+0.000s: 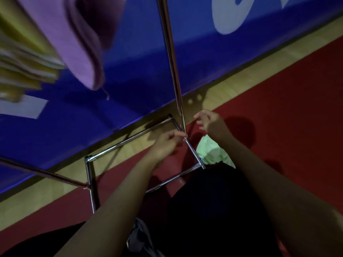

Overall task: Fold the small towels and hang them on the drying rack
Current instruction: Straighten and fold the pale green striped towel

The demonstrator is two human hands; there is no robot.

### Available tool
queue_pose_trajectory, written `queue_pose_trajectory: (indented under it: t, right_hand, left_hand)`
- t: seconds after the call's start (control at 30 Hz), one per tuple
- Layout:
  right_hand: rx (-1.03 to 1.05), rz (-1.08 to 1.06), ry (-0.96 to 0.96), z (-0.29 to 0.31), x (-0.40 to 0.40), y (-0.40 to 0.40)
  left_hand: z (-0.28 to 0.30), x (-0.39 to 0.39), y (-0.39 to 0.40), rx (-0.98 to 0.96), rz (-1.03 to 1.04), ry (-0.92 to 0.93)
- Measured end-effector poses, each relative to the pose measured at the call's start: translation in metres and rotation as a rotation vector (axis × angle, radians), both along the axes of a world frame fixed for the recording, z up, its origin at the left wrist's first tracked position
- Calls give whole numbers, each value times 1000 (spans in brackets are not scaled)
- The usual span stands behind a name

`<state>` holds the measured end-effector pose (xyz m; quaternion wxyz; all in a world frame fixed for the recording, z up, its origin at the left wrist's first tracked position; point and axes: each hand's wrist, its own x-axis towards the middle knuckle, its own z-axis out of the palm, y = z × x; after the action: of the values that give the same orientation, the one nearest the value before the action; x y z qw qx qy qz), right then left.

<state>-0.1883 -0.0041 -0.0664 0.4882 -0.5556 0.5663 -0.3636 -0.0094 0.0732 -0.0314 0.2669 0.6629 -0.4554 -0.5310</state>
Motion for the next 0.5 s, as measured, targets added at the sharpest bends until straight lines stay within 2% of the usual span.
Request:
queue_pose_trajectory:
  t: [0.13, 0.33, 0.43, 0.47, 0.5]
  right_hand:
    - [83, -31, 26, -65, -9, -12]
    - [188, -83, 411, -191, -43, -13]
    - [297, 4, 571, -242, -55, -11]
    - [223, 59, 633, -249, -58, -6]
    - [6, 64, 704, -256, -59, -3]
  left_hand:
    - [-58, -7, -19, 96, -65, 0]
    - [-136, -22, -31, 181, -104, 26]
    - [-170, -20, -38, 211, -108, -2]
    - [-178, -18, -40, 229, -109, -12]
    - [-186, -17, -41, 237, -111, -16]
